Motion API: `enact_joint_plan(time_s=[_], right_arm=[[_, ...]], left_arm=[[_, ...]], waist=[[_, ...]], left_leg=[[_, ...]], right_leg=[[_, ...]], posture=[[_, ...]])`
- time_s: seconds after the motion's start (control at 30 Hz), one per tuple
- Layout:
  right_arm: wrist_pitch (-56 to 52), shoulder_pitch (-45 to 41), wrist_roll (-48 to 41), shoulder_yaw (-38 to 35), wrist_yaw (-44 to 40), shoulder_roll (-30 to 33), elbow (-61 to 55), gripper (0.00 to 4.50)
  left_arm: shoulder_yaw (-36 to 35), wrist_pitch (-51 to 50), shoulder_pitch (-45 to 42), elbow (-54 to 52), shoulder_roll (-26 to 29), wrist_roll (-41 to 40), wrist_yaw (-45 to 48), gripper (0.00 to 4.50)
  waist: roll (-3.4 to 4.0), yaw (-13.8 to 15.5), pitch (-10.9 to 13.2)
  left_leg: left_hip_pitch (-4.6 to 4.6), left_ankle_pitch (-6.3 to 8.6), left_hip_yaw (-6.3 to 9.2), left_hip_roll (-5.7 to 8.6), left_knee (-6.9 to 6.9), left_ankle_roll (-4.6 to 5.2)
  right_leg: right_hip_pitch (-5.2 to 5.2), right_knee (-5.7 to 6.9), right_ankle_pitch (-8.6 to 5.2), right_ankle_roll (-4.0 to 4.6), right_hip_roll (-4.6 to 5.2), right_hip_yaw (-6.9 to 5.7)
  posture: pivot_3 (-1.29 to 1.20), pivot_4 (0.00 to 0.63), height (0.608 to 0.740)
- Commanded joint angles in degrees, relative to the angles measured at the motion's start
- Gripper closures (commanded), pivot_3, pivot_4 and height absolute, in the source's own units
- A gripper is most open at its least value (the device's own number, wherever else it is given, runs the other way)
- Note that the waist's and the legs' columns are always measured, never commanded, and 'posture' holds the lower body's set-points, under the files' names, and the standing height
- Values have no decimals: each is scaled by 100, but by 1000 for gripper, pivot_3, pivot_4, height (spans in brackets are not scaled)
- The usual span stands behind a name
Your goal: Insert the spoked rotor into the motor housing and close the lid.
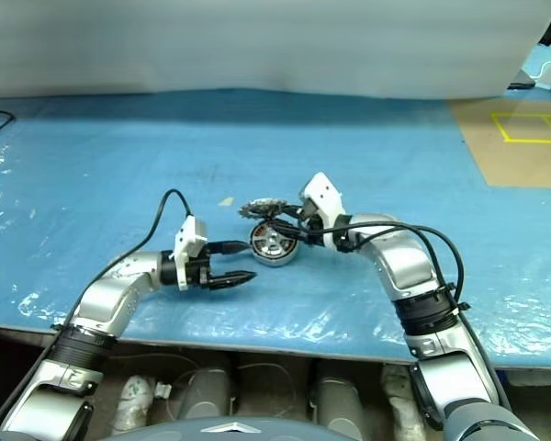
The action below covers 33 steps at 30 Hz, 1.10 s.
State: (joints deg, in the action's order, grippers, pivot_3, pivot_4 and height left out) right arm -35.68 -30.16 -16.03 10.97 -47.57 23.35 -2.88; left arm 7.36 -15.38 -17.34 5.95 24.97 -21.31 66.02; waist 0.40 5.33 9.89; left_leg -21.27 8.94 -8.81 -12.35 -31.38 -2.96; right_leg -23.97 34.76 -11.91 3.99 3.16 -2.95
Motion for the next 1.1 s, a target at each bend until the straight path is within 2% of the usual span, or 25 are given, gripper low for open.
enact_joint_plan(time_s=[0.03, 0.07, 0.17, 0.23, 0.33, 0.63, 0.87, 0.97, 1.1], right_arm=[[22, -152, -145, -136, -31, 1, -232, 2288], [78, -134, -87, -79, -49, 31, -243, 2288], [317, 59, 182, 298, -228, 203, -315, 2898], [362, 229, 198, 472, -338, 238, -413, 3559], [283, 167, 167, 341, -83, -27, -153, 4458], [396, -76, 197, 240, -52, -335, 564, 4458], [1008, 81, 968, 822, -21, -279, 1675, 4458], [1116, 153, 1019, 811, -33, -259, 1686, 4458], [826, 113, 473, 332, -128, -333, 1175, 4458]], left_arm=[[-69, 11, 20, -208, 61, -83, 15, 759], [-71, 10, 17, -208, 59, -83, 12, 759], [-81, 29, -6, -169, 46, -82, 8, 759], [-118, 14, -13, -154, 26, -127, 2, 759], [-194, -13, -29, -147, 19, -192, -15, 759], [-453, -70, -74, -79, 90, -309, -94, 759], [-742, -101, -321, 185, 174, -370, -214, 759], [-961, -220, -570, 320, 223, -516, -243, 759], [-1295, -425, -1058, 685, 261, -747, -311, 759]], waist=[[0, 1, 0], [0, 1, 0], [0, 2, 0], [0, 3, 0], [0, -19, 0], [0, -7, 0], [-6, -11, -4], [-11, -7, -7], [-12, 1, -7]], left_leg=[[0, 0, 0, 0, 0, 0], [0, 0, 0, 0, 0, 0], [0, 0, 0, 0, 0, -1], [0, -1, 0, 0, 0, -2], [-1, 0, 0, -1, 1, -1], [0, 0, 0, 0, -1, 0], [16, 0, 0, 0, 0, -1], [61, 2, 0, -1, -1, 2], [100, 3, 1, 5, 2, 3]], right_leg=[[0, 0, 0, 0, 0, 0], [0, 0, 0, 0, 0, 0], [0, 0, 0, 0, 0, 0], [0, 0, 0, 0, 0, 0], [-1, -1, 0, 0, -1, 0], [-1, 1, 0, 1, 0, 1], [12, 3, 0, 1, 0, 1], [59, 0, -17, -28, 1, 1], [96, -1, -27, -46, 6, 1]], posture=[[0, 150, 740], [0, 150, 740], [0, 150, 740], [0, 150, 740], [0, 150, 740], [0, 150, 740], [0, 150, 740], [0, 150, 740], [0, 150, 740]])
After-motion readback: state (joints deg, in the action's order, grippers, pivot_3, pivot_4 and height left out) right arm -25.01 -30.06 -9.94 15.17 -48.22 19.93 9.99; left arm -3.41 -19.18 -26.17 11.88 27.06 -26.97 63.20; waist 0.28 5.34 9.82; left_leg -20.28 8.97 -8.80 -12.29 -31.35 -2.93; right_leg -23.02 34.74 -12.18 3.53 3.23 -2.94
